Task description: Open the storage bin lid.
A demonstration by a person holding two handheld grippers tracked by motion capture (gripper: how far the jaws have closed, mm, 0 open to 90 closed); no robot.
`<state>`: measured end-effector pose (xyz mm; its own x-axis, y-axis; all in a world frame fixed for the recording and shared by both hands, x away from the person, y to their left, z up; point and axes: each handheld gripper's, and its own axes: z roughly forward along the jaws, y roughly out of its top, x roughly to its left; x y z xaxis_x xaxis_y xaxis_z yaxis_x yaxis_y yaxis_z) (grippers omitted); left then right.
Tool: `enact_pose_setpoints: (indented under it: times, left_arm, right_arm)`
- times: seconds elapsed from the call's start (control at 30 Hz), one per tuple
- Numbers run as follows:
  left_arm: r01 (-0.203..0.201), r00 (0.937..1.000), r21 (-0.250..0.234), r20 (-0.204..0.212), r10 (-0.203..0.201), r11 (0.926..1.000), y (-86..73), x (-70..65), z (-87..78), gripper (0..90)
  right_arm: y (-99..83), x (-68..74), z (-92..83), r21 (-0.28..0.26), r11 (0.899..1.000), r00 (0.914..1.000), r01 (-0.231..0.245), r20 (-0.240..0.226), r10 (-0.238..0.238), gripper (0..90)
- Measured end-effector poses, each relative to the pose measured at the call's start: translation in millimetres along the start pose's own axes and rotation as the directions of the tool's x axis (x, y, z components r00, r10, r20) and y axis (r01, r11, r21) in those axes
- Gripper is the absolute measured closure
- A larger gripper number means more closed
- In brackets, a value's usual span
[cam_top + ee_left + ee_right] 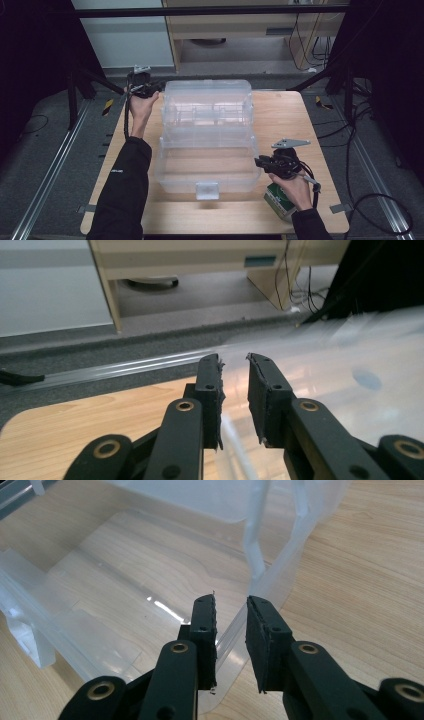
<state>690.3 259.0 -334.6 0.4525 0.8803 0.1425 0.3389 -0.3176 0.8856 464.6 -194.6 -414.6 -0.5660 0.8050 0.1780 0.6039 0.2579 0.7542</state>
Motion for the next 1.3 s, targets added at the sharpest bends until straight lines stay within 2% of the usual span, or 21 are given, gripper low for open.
enact_pose_setpoints:
  times: [0.13,0.3,0.33,0.47,0.53,0.57,0.63,0.67,0.73,0.8,0.83,0.93,1.0,1.03,1.07,1.1,1.13,1.17,1.2,1.23,1.3]
  left_arm:
    - [0.016,0.9999,-0.010,0.005,-0.016,0.9998,-5.2,5.2,-18.9,73.1]
    - [-0.039,0.9992,-0.023,0.006,0.039,0.9990,-17.4,7.0,-51.7,68.9]
    - [-0.061,0.9981,-0.035,0.009,0.061,0.9975,-21.1,7.6,-59.1,68.1]
    - [-0.085,0.9959,-0.039,0.028,0.086,0.9956,-36.9,5.5,-85.3,65.0]
    - [-0.095,0.9941,-0.033,0.050,0.096,0.9949,-48.8,0.5,-99.8,63.8]
    - [-0.119,0.9907,-0.042,0.060,0.122,0.9920,-55.6,-1.5,-108.7,63.4]
    - [-0.106,0.9924,-0.035,0.059,0.108,0.9937,-66.5,-8.4,-118.6,63.2]
    - [-0.119,0.9909,-0.038,0.059,0.121,0.9922,-72.2,-10.8,-123.6,62.7]
    - [-0.107,0.9909,-0.038,0.078,0.110,0.9936,-84.9,-17.8,-130.2,61.7]
    - [-0.116,0.9905,-0.029,0.071,0.118,0.9928,-96.3,-27.2,-134.5,61.1]
    - [-0.130,0.9874,-0.033,0.087,0.132,0.9910,-101.4,-28.8,-135.3,60.2]
    - [-0.129,0.9869,-0.027,0.094,0.131,0.9913,-115.6,-39.3,-137.8,58.9]
    - [-0.116,0.9866,-0.012,0.114,0.117,0.9931,-124.2,-45.9,-138.7,58.6]
    - [-0.132,0.9841,-0.006,0.119,0.132,0.9912,-127.6,-49.0,-140.0,58.3]
    - [-0.173,0.9767,-0.011,0.127,0.173,0.9848,-129.9,-48.5,-142.2,57.9]
    - [-0.186,0.9743,-0.012,0.127,0.186,0.9825,-133.5,-48.5,-145.1,57.6]
    - [-0.169,0.9785,0.000,0.120,0.168,0.9856,-135.4,-50.6,-147.0,57.2]
    - [-0.176,0.9792,0.005,0.104,0.175,0.9844,-137.0,-50.9,-150.0,56.7]
    - [-0.206,0.9742,0.001,0.094,0.205,0.9785,-139.1,-48.4,-153.5,56.1]
    - [-0.204,0.9745,0.001,0.096,0.203,0.9789,-141.6,-47.6,-154.8,55.5]
    - [-0.170,0.9812,0.008,0.095,0.168,0.9855,-152.4,-50.3,-157.5,54.6]
  right_arm:
    - [0.0,0.8,0.4,-0.008,1.000,1.0000,0.002,0.003,-0.002,75.1]
    - [0.3,0.6,0.3,-0.004,1.000,1.0000,-0.006,0.002,0.006,75.1]
    - [0.5,0.6,0.4,-0.004,1.000,1.0000,-0.002,0.004,0.002,75.1]
    - [0.3,0.5,0.3,-0.004,1.000,1.0000,-0.008,0.001,0.008,75.0]
    - [0.3,0.6,0.3,-0.004,1.000,1.0000,-0.009,0.003,0.009,75.0]
    - [0.2,0.7,0.3,-0.005,1.000,0.9999,-0.010,0.003,0.010,75.1]
    - [0.4,0.7,0.4,-0.004,1.000,1.0000,-0.006,0.005,0.006,75.1]
    - [0.5,1.0,0.4,-0.004,1.000,1.0000,-0.004,0.007,0.004,75.1]
    - [0.6,1.6,0.2,0.000,1.000,0.9999,-0.006,0.011,0.006,75.2]
    - [0.7,1.6,0.5,-0.002,1.000,0.9999,-0.001,0.011,0.001,75.2]
    - [0.8,1.5,0.4,0.000,1.000,0.9999,-0.001,0.012,0.001,75.2]
    - [0.7,1.6,0.4,-0.003,1.000,0.9999,-0.002,0.011,0.002,75.2]
    - [0.5,2.2,0.5,-0.006,1.000,0.9999,-0.001,0.013,0.001,75.3]
    - [0.4,2.4,0.5,-0.006,1.000,0.9999,0.002,0.016,-0.002,75.3]
    - [0.4,2.4,0.5,-0.007,1.000,0.9999,0.003,0.016,-0.003,75.3]
    - [0.2,2.2,0.5,-0.009,1.000,0.9999,0.004,0.015,-0.004,75.3]
    - [-0.1,2.0,0.5,-0.010,1.000,0.9999,-0.001,0.012,0.001,75.2]
    - [0.0,1.7,0.4,-0.009,1.000,0.9999,-0.003,0.010,0.003,75.2]
    - [-0.1,2.0,0.5,-0.010,1.000,0.9999,-0.003,0.012,0.003,75.3]
    - [0.0,2.7,0.4,-0.009,1.000,0.9998,0.000,0.019,0.000,75.3]
    - [0.3,4.3,0.5,-0.008,1.000,0.9996,0.000,0.028,0.000,75.5]
